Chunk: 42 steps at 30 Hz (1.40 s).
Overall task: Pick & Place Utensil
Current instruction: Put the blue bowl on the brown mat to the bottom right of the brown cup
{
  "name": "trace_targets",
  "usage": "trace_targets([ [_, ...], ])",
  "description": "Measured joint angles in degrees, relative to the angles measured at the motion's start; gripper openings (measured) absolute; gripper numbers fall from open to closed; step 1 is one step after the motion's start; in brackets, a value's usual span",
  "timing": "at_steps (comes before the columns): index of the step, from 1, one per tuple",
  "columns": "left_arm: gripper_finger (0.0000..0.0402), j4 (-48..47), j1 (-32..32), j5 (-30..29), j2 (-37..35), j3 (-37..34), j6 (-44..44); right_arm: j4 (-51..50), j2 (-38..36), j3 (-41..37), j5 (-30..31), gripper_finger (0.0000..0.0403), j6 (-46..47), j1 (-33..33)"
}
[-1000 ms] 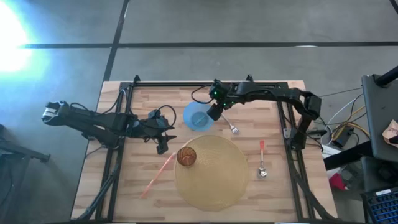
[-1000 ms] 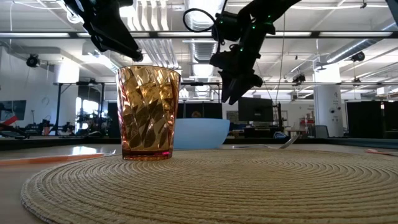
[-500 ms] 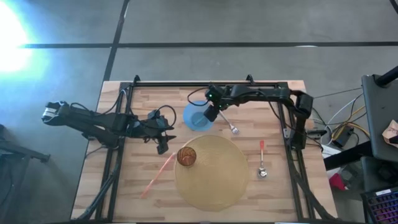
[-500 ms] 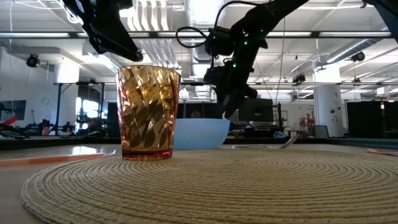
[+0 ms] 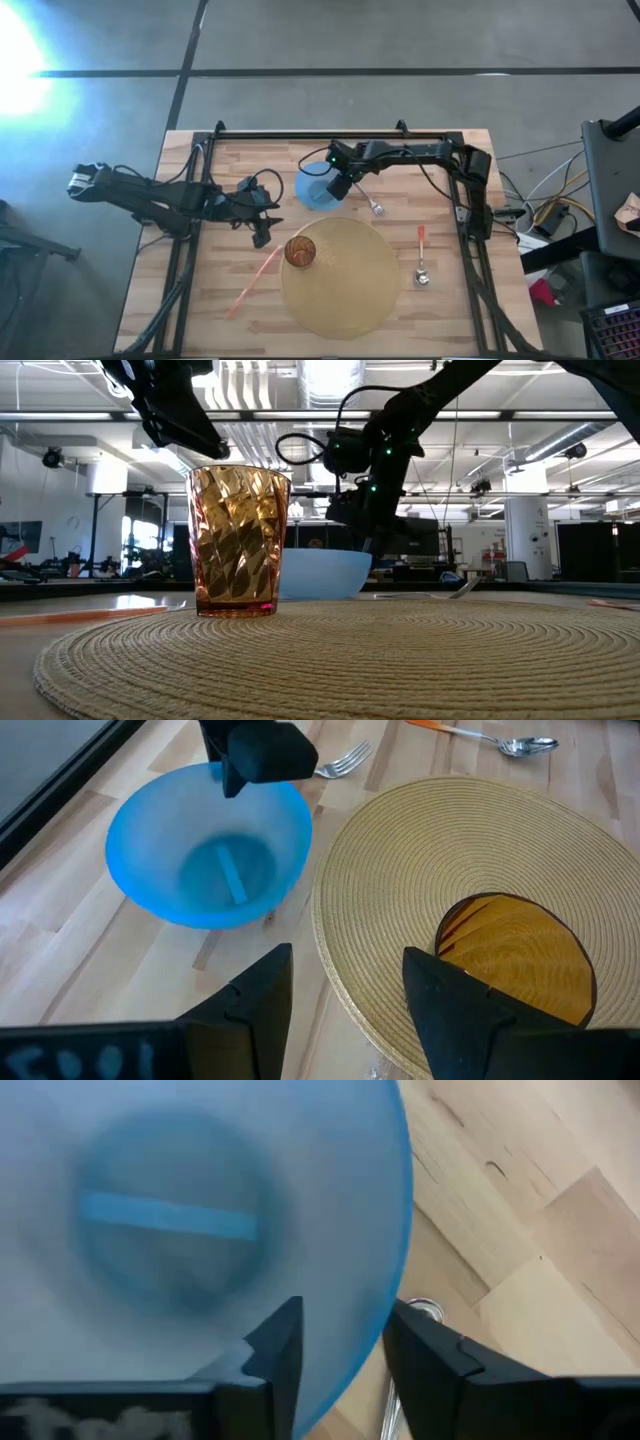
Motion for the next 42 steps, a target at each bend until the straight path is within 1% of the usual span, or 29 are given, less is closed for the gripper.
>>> trace_targets([
  [7,0.0181,-0.57,0.0,-0.01,0.0,0.0,0.02,-0.07,-1.74,0.0,0.02,0.0031,-1.67,-0.46],
  [9,0.0181,-0.53,0.02,-0.02,0.0,0.0,0.0,-0.59,-2.51,0.0,-0.06,0.0014,-2.43,-0.79],
  [19,0.0181,-0.71,0.0,0.0,0.0,0.0,0.02,-5.54,-9.7,0.0,-0.2,0.0011,-5.06,-1.36],
  [28,0.0181,-0.64,0.01,0.02,0.0,0.0,0.02,-15.35,-19.38,-0.49,-0.37,0.0011,-4.99,1.0],
  [35,0.0181,-0.52,0.01,0.02,0.0,0.0,-0.47,-17.52,-28.67,-5.5,-0.42,0.0011,-1.43,5.55],
  [42,0.0181,-0.49,0.02,0.02,0.0,0.0,-0.55,-17.49,-37.02,-13.76,-0.42,0.0011,6.39,10.39],
])
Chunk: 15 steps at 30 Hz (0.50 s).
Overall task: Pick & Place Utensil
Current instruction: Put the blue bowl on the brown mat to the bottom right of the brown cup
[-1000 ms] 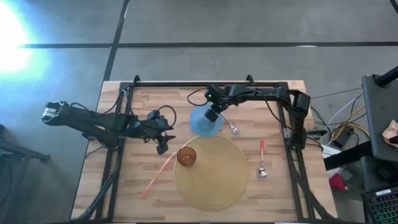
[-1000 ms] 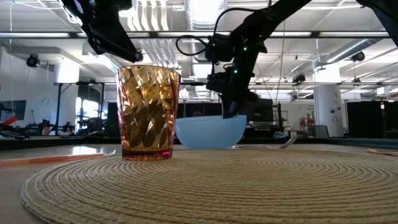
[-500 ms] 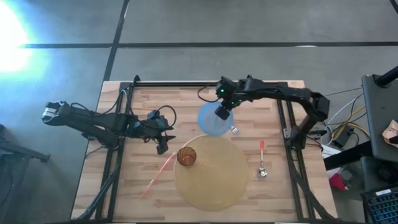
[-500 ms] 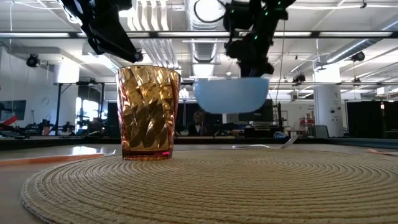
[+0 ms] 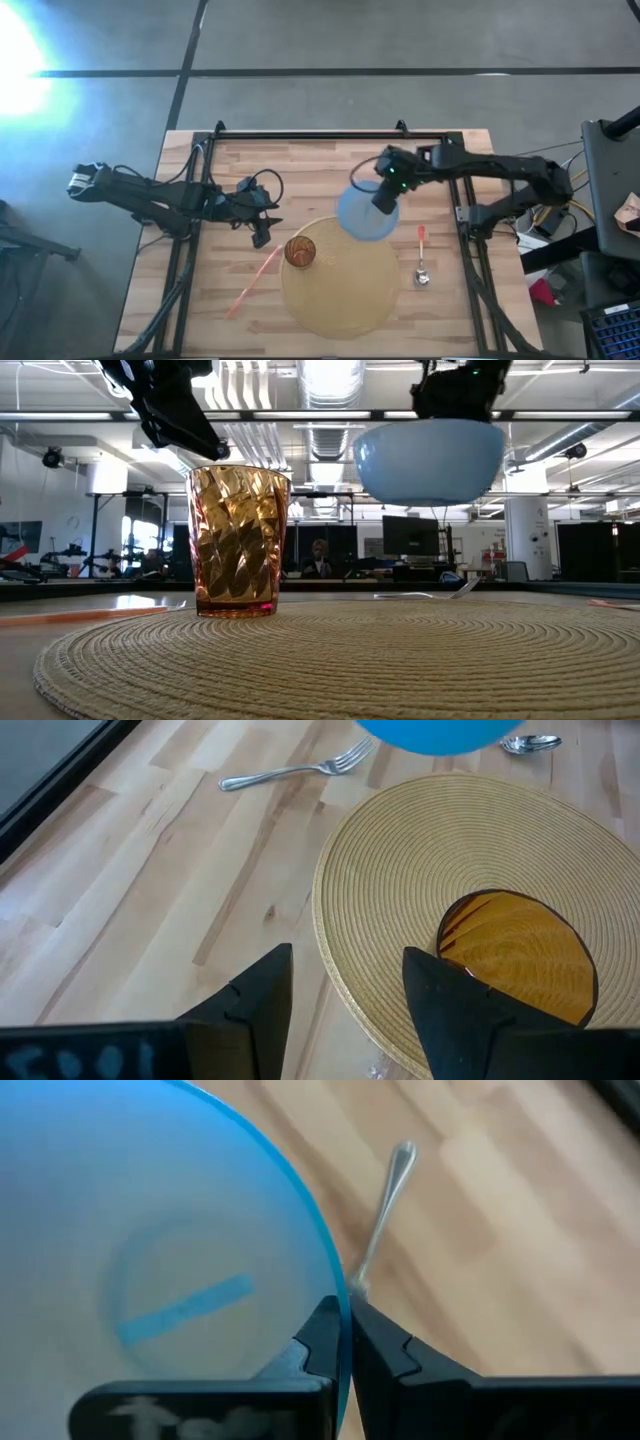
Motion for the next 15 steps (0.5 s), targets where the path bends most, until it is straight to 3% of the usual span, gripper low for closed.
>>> trace_targets([
  [7,0.0181,0.0,-0.02,0.01,0.0,0.0,-0.34,1.47,-4.5,-8.96,-0.13,0.0011,11.74,7.47],
  [15,0.0181,0.0,-0.02,0.01,0.0,0.0,-0.33,12.94,-2.61,-14.93,-0.34,0.0011,20.53,17.91],
])
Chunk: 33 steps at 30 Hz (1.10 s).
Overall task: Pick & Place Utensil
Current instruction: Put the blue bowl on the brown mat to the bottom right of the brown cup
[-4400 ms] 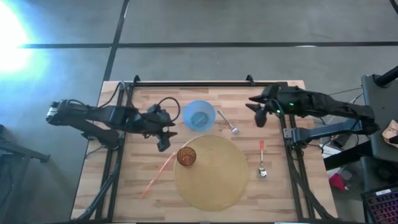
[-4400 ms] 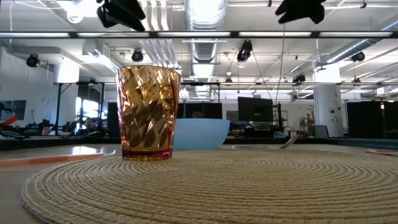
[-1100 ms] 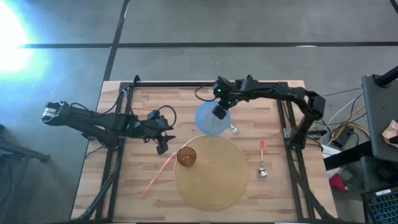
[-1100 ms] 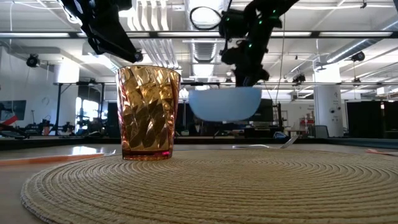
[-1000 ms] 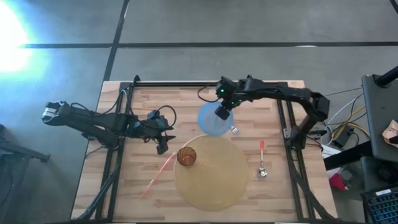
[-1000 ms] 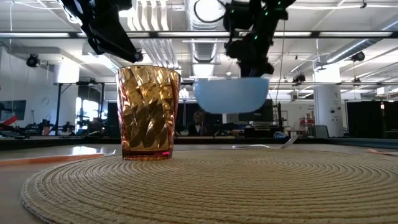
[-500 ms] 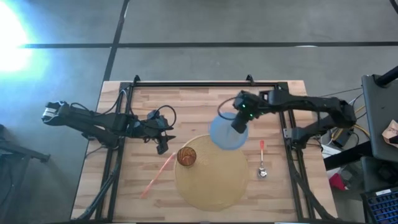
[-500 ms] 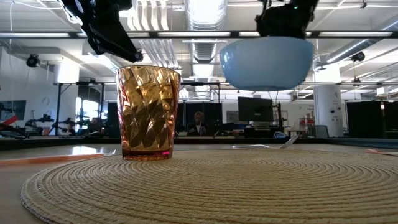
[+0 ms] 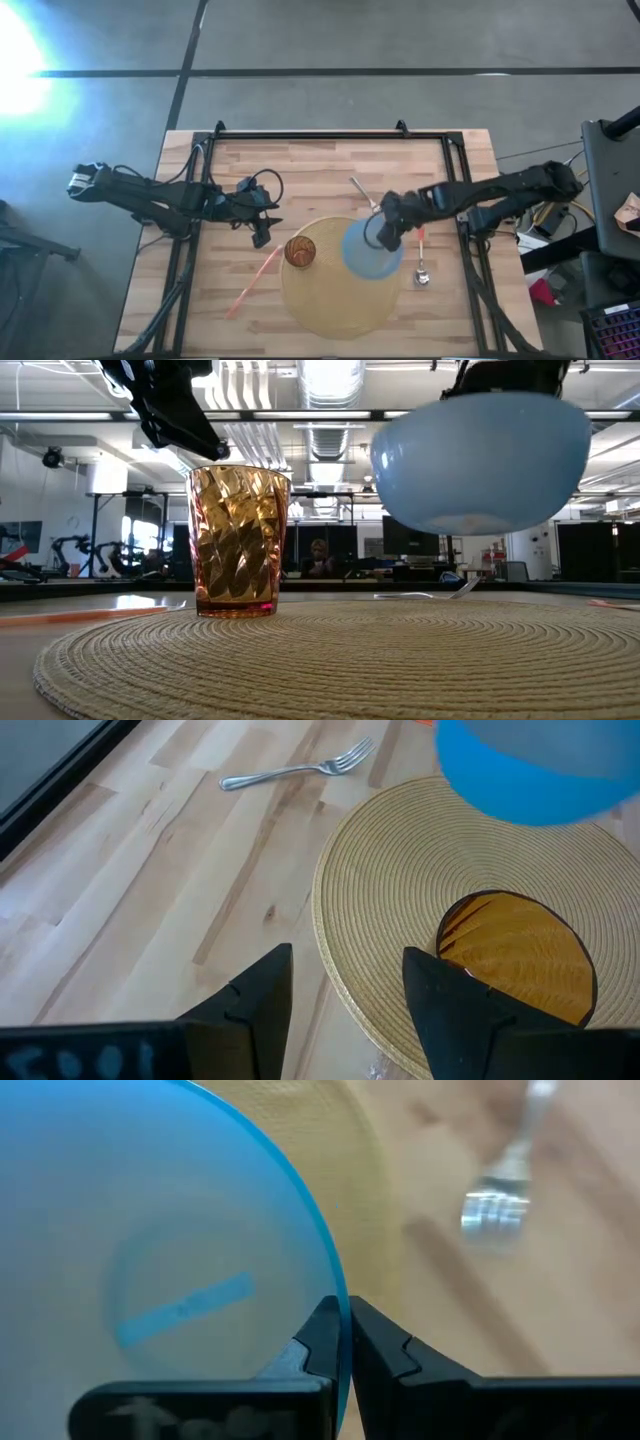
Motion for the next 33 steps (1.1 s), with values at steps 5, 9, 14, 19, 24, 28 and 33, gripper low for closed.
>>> trace_targets([
  [5,0.0181,-0.04,0.02,0.01,0.0,0.0,0.0,6.13,4.12,0.67,-0.23,0.0012,2.08,4.93],
  [9,0.0181,-0.04,0.02,0.01,0.0,0.0,0.0,6.54,9.19,4.05,-0.22,0.0012,1.98,7.53],
  [14,0.0181,-0.02,0.02,-0.01,0.0,0.0,0.0,6.48,15.82,10.0,-0.14,0.0012,-1.92,9.03],
  [19,0.0181,0.0,0.0,0.01,0.0,0.0,-1.07,6.3,22.02,15.46,-0.08,0.0012,-6.4,9.79],
  [24,0.0181,0.02,0.01,0.01,0.0,0.0,-1.45,6.2,27.09,18.12,-0.06,0.0012,-10.25,10.62],
  [28,0.0181,0.0,0.02,0.01,0.0,0.0,-1.53,5.98,29.85,18.74,-0.05,0.0012,-11.13,10.91],
  [33,0.0181,-0.01,0.0,0.01,0.0,0.0,-2.45,6.45,30.6,19.44,-0.06,0.0012,-12.28,11.01],
])
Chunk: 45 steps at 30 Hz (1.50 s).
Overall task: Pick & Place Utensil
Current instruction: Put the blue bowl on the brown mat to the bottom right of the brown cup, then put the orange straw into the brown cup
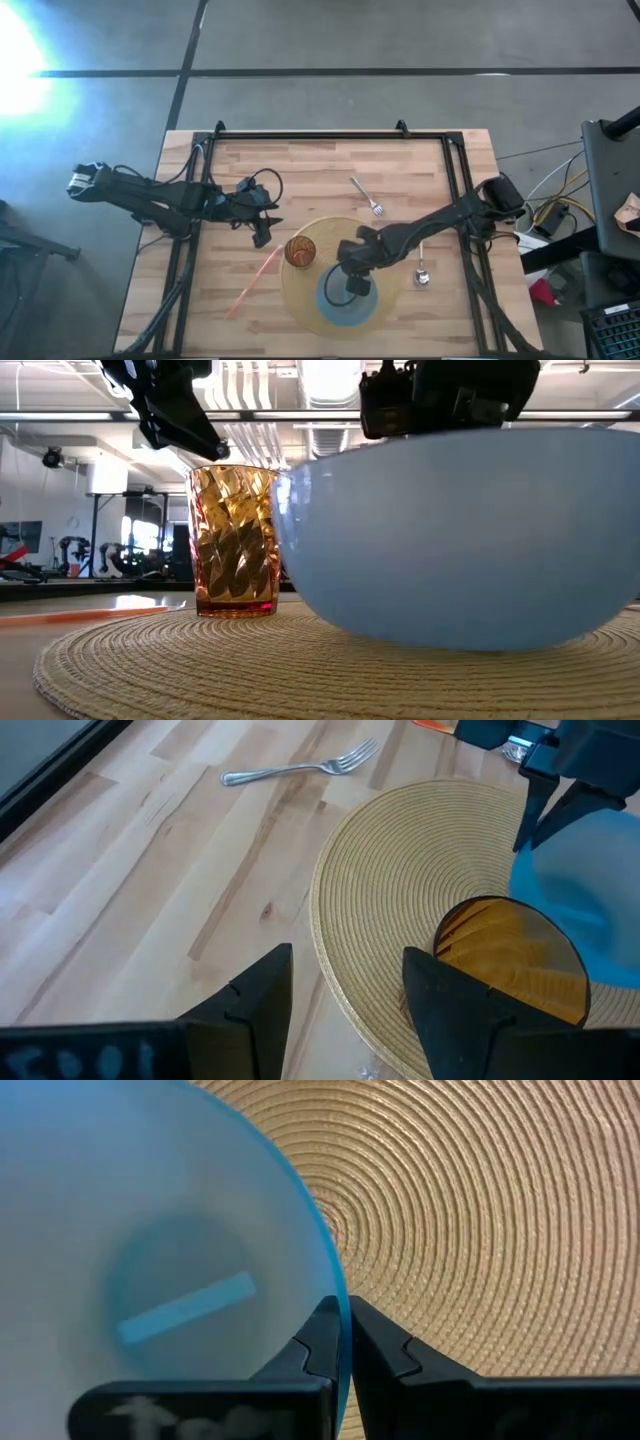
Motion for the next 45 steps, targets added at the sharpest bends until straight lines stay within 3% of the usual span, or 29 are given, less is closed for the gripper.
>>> trace_targets([
  [25,0.0181,-0.06,0.0,-0.01,0.0,0.0,1.6,0.07,0.26,-0.43,1.33,0.0017,-1.29,-0.04],
  [37,0.0181,-0.06,0.0,0.22,0.0,0.0,1.05,-0.74,-0.55,-0.08,0.86,0.0113,-1.5,-0.09],
  [45,0.0181,-2.06,0.0,2.88,0.0,0.53,-0.59,-4.17,-4.53,-0.2,0.87,0.0146,-3.59,-0.09],
])
